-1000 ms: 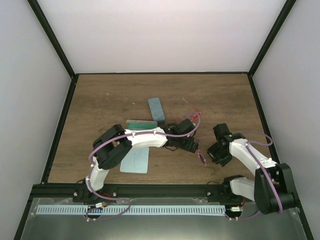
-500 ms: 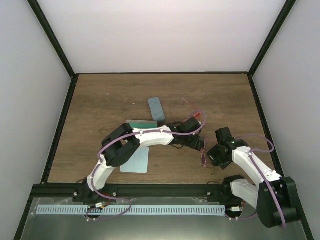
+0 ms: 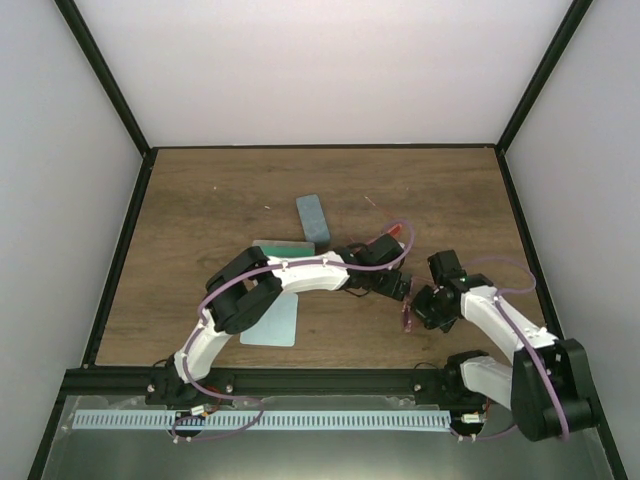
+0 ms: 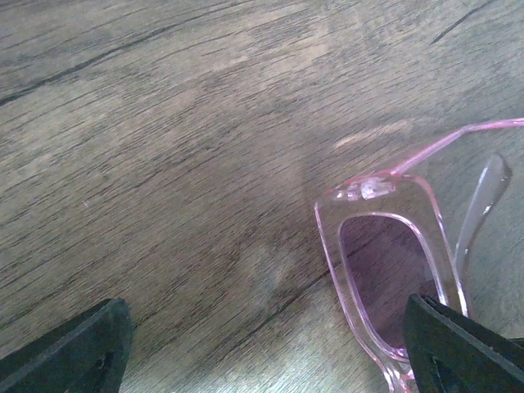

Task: Organize the sunglasses
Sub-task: Fold the sunglasses at the center of the board.

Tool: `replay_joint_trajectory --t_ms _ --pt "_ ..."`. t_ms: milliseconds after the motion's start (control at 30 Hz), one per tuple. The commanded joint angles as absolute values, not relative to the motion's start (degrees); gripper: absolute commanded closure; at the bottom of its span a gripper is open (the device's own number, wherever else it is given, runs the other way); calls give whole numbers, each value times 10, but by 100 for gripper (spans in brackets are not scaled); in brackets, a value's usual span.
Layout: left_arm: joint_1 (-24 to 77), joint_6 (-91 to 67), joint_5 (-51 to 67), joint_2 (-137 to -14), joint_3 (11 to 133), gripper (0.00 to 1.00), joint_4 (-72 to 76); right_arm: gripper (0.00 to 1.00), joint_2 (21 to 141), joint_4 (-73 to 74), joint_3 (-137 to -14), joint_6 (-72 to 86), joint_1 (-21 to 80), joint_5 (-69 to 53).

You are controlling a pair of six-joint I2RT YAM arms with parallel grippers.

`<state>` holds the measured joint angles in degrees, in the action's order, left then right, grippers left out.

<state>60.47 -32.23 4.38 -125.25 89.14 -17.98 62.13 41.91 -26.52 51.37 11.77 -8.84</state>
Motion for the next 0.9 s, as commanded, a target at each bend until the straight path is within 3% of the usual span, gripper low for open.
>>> replay_joint_trajectory --t_ms 0,333,500,733,867 --pt "618 -329 66 -1285 890 7 -198 97 654 406 -302 467 123 -88" --pt "628 -326 68 -1289 891 7 -206 96 714 360 -340 412 126 -111" --pt "628 -321 63 -1288 889 7 -212 89 731 353 -360 401 131 -110" --pt "626 -302 31 -1265 872 7 -227 89 751 358 -403 394 131 -105" --pt "616 -304 16 -1241 842 7 -235 74 773 361 -417 391 136 -105"
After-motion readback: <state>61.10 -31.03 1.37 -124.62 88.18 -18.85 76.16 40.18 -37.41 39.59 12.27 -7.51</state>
